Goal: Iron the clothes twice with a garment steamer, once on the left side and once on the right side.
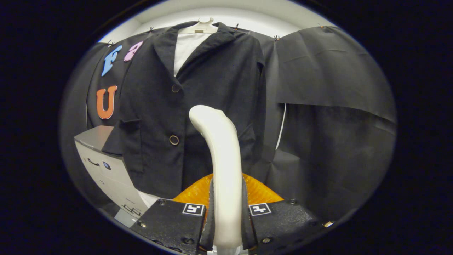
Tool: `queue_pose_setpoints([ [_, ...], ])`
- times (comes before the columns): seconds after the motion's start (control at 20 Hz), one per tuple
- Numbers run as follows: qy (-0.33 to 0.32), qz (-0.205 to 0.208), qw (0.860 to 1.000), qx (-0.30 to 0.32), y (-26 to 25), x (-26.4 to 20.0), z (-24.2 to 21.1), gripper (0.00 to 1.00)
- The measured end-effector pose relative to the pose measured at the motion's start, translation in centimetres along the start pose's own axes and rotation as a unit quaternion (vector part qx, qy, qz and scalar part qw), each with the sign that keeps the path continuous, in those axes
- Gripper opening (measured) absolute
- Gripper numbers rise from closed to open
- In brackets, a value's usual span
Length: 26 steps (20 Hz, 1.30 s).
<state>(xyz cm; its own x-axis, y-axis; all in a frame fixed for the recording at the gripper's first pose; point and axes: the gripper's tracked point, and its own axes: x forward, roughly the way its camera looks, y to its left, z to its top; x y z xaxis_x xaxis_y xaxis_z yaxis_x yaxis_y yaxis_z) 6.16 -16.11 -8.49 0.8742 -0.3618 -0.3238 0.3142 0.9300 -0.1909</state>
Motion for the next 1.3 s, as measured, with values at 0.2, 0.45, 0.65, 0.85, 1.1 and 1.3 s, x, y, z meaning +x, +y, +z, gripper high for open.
queue_pose_setpoints([
  [0.2, 0.016, 0.002, 1.000, -0.007, 1.2, 0.5, -2.2, 0.33],
  [0.45, 0.055, -0.004, 0.998, -0.010, 0.8, 0.7, -5.7, 0.33],
  [0.65, 0.082, -0.011, 0.997, -0.013, 0.2, 1.1, -8.2, 0.33],
  [0.85, 0.100, -0.011, 0.995, -0.026, 0.1, 1.6, -10.5, 0.33],
  [1.1, 0.144, -0.016, 0.989, -0.028, -0.3, 1.2, -13.9, 0.33],
  [1.3, 0.178, -0.011, 0.984, -0.028, 0.0, 0.8, -16.6, 0.33],
])
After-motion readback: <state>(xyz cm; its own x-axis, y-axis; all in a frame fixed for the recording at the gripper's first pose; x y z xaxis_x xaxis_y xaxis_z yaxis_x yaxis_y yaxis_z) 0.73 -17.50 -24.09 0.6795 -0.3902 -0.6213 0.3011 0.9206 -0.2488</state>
